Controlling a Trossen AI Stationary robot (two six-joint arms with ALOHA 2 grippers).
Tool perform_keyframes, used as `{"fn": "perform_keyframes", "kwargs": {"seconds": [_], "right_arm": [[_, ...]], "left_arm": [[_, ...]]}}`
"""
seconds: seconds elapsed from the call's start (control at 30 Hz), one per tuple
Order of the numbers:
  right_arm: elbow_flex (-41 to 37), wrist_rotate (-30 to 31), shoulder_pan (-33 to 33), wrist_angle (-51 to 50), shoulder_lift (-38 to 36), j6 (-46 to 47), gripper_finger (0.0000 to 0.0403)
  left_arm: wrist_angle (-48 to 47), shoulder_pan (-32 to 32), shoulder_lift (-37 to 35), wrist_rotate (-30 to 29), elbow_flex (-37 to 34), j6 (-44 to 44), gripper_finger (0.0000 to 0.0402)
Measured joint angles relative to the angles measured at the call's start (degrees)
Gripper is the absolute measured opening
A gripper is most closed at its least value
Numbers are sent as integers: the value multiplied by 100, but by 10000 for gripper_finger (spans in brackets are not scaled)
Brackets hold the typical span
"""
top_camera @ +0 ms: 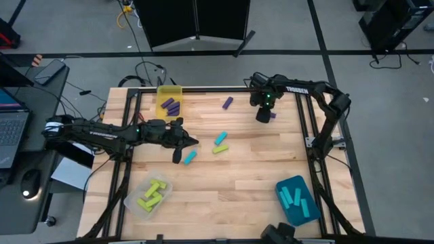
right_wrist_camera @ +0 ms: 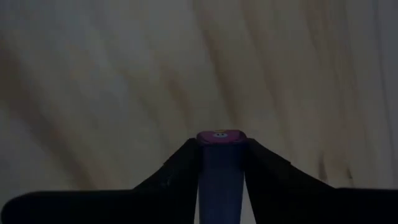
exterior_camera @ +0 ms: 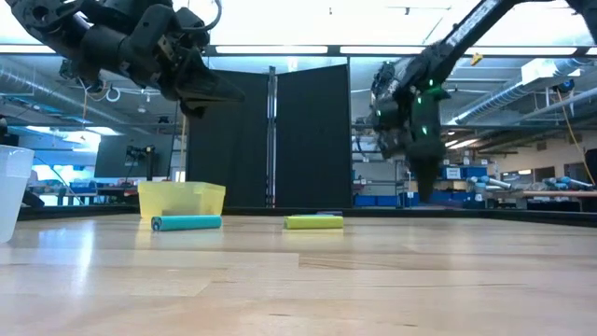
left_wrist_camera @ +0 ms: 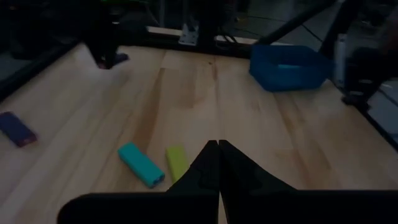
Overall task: Sort blocks
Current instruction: Put the violet block into the yellow bin
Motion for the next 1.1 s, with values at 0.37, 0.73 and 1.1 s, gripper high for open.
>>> {"fn": "perform_keyframes", "kwargs": {"seconds": [0.37, 0.73, 1.1], "right_arm": [[-1230, -1886, 1251, 3525, -1091, 1046, 112], [-3237, -1275, 2852, 9352, -1782, 2730, 112], [-3281, -629, 3607, 10318, -1788, 2464, 112]], "left_arm": [[960, 0, 850, -150, 4, -26, 5], [1801, -83, 1051, -391, 4, -152, 54], [2874, -363, 1719, -809, 200, -179, 179]]}}
